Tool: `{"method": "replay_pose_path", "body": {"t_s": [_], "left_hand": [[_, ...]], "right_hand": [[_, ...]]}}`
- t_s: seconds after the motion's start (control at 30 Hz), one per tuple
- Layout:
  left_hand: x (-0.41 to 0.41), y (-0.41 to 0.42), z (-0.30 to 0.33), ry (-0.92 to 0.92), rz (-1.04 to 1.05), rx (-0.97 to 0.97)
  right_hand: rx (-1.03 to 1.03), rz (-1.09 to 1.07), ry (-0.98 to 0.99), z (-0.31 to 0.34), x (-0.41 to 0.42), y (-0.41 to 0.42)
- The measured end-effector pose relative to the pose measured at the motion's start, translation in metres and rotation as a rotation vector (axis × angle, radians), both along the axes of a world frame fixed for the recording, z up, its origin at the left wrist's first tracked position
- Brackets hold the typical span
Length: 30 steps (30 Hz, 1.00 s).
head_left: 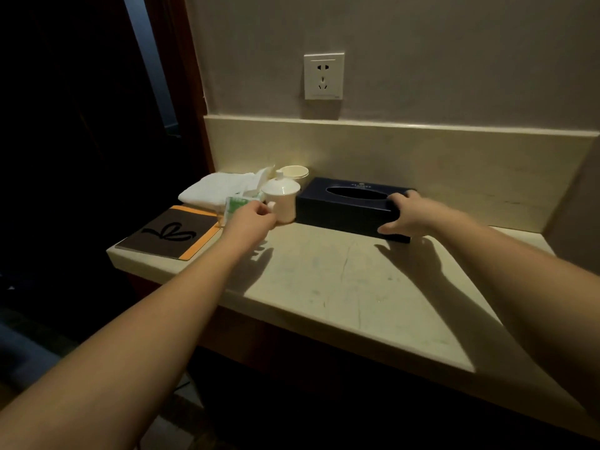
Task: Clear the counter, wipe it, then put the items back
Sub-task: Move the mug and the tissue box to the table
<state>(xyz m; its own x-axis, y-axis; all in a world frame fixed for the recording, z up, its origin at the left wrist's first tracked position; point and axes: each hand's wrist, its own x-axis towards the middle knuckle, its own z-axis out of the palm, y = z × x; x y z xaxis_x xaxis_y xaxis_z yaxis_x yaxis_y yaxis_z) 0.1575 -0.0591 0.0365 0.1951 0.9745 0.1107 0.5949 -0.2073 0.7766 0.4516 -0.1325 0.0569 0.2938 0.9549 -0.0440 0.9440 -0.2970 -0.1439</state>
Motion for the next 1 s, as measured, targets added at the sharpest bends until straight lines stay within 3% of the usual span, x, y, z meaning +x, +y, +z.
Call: {"method": "replay_pose_path", "body": {"t_s": [0.13, 0.33, 0.77, 0.87, 1.0], "left_hand": [[-0.002, 0.025, -0.007, 0.055, 0.21, 0.207], [-0.016, 0.053, -0.02, 0.217, 0.342, 0.202], [0.001, 0.058, -0.03, 0.434, 0.268, 0.503], [0.017, 0.057, -0.031, 0.369, 0.189, 0.434], [0.031, 0.059, -0.029, 0.311, 0.24, 0.313]], "right_hand": [[-0.071, 0.001, -0.044, -0.001, 0.011, 0.024], [-0.148, 0.011, -0.079, 0.001, 0.016, 0.043], [-0.128, 0.011, -0.018, -0.003, 0.024, 0.047], [-0.128, 0.007, -0.011, -0.003, 0.023, 0.046], [-0.124, 0.005, 0.001, -0.004, 0.025, 0.047]]}}
